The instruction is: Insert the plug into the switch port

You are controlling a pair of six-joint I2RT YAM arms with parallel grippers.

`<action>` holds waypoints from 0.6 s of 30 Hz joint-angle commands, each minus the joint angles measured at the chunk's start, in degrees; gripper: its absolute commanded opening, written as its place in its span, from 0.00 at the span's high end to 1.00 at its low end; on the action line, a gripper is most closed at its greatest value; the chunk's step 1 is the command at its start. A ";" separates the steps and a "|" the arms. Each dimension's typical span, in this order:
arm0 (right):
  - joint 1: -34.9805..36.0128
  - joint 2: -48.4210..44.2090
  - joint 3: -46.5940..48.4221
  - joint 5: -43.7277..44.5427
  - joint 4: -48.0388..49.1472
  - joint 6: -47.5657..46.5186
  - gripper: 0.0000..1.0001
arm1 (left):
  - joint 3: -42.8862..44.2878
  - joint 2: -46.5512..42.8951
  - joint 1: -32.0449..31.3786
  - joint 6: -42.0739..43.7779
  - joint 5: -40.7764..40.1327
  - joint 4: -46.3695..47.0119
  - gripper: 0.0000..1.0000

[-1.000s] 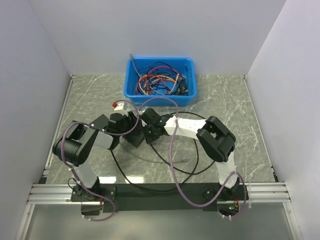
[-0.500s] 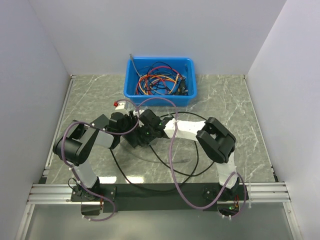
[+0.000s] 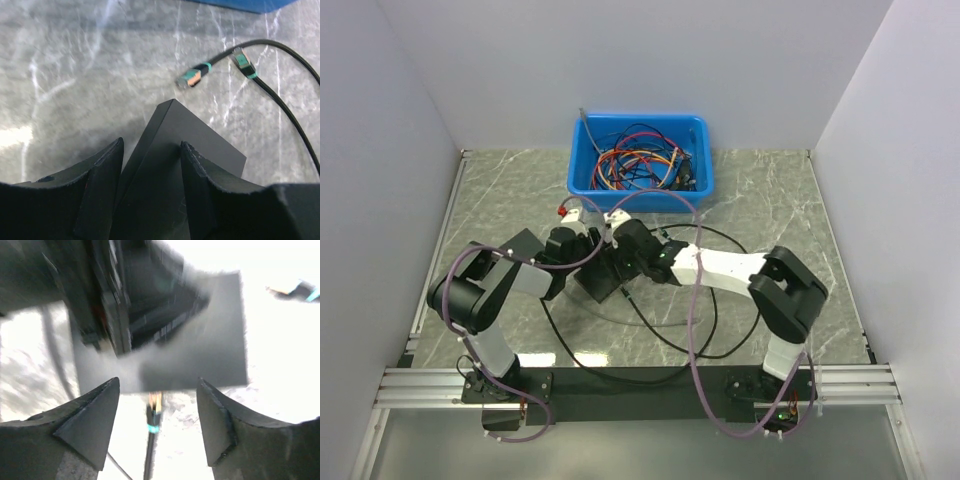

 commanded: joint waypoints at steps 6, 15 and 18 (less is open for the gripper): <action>2.61 -7.48 -4.99 7.73 5.40 1.18 0.40 | 0.83 -1.81 -0.94 -1.54 0.23 -13.18 0.43; 4.29 -15.40 -15.10 7.12 6.72 4.34 0.46 | 0.84 -5.58 0.99 -1.62 -2.94 -16.26 0.37; 4.38 -14.96 -16.08 7.04 6.72 4.69 0.50 | -0.57 -7.08 2.40 -3.20 -2.41 -15.47 0.36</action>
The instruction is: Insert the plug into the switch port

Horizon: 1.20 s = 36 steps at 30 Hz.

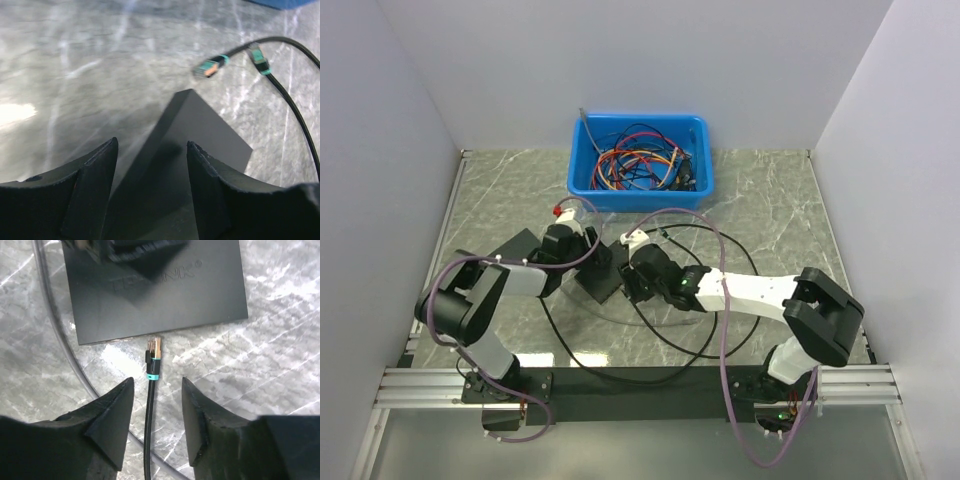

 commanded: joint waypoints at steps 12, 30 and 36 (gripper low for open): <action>3.16 4.65 1.90 4.39 2.94 0.29 0.59 | -6.63 -12.01 2.65 -3.90 -5.91 -4.78 0.36; 4.22 12.91 7.79 7.46 -1.63 -1.02 0.63 | -7.42 -12.81 2.65 -3.99 -5.91 -4.52 0.37; 4.49 14.94 8.58 9.04 -2.77 -0.50 0.65 | -7.60 -12.98 2.65 -3.90 -5.91 -4.43 0.37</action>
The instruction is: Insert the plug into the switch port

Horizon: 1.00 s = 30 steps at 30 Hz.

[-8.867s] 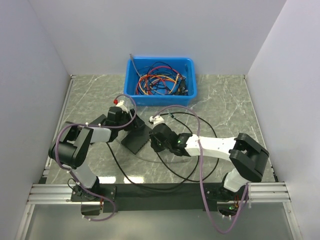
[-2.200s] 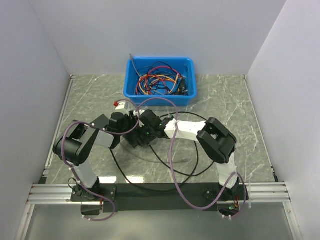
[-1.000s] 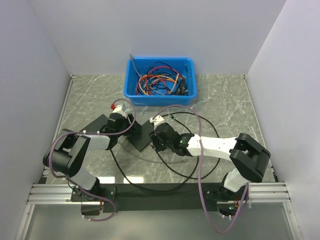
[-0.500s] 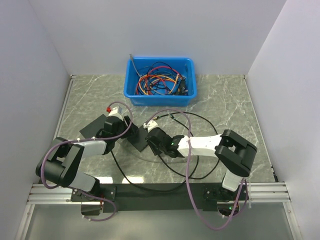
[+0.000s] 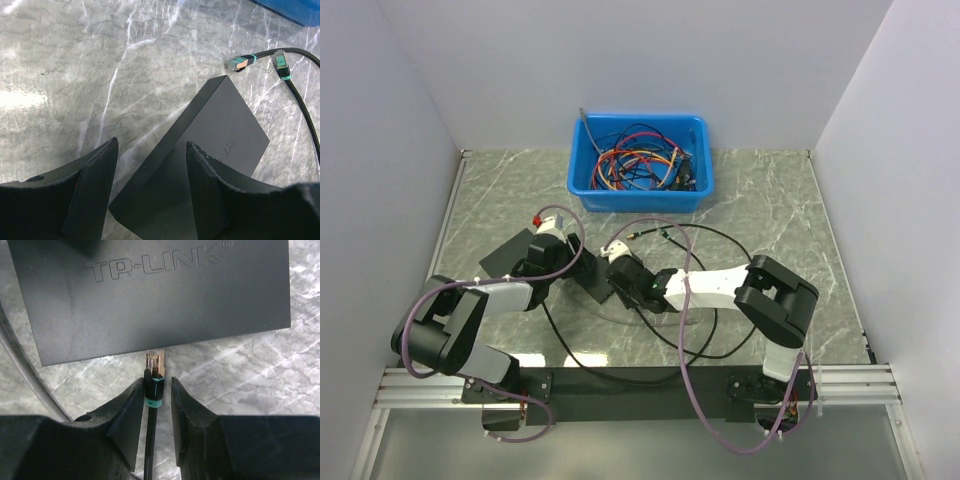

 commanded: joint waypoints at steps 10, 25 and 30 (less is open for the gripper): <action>0.73 -2.47 0.14 4.29 -0.45 0.71 1.00 | -0.61 -4.27 0.09 -0.30 -0.77 -0.15 0.39; 0.64 -32.18 -11.11 -3.70 7.54 1.41 1.00 | -8.50 -28.18 -2.10 -3.89 13.36 7.65 0.37; 0.64 -35.26 -12.00 -6.78 10.79 1.94 1.00 | -12.55 -27.57 -3.77 -8.64 24.27 21.45 0.38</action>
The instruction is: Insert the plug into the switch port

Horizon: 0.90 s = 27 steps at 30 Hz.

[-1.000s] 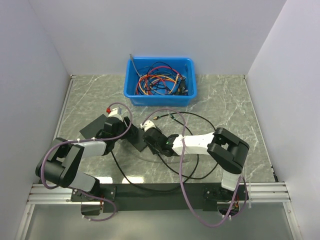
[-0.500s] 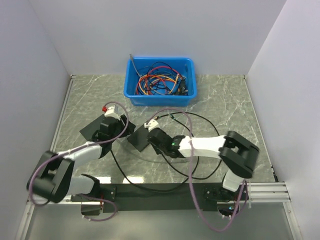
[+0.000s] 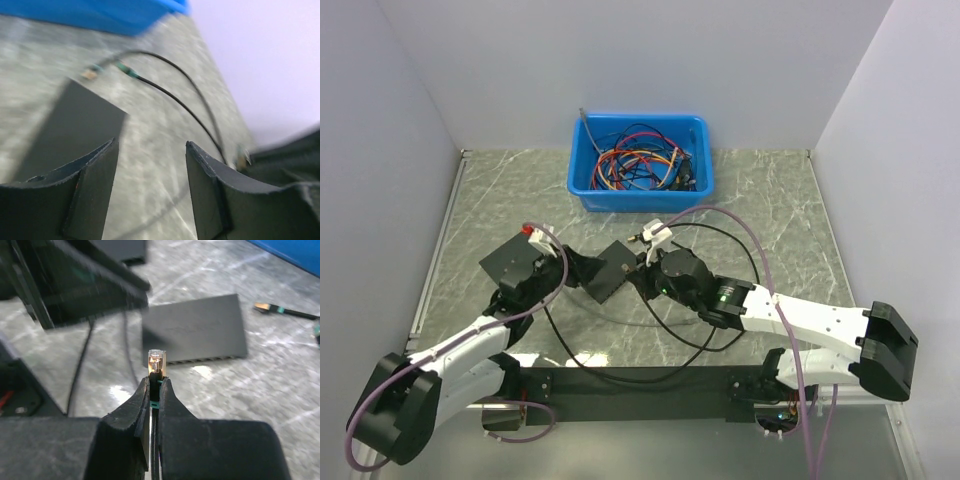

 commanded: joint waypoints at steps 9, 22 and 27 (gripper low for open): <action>0.18 0.22 0.82 -3.71 5.21 1.31 1.00 | -4.16 -0.58 -4.42 -6.72 11.61 22.28 0.38; 0.27 -0.66 0.20 -5.64 7.05 1.48 1.00 | -2.49 5.57 -7.41 -6.01 10.03 24.92 0.47; 0.27 0.13 0.38 -6.25 7.05 1.92 1.00 | -2.14 5.58 -8.12 -6.10 8.89 25.27 0.55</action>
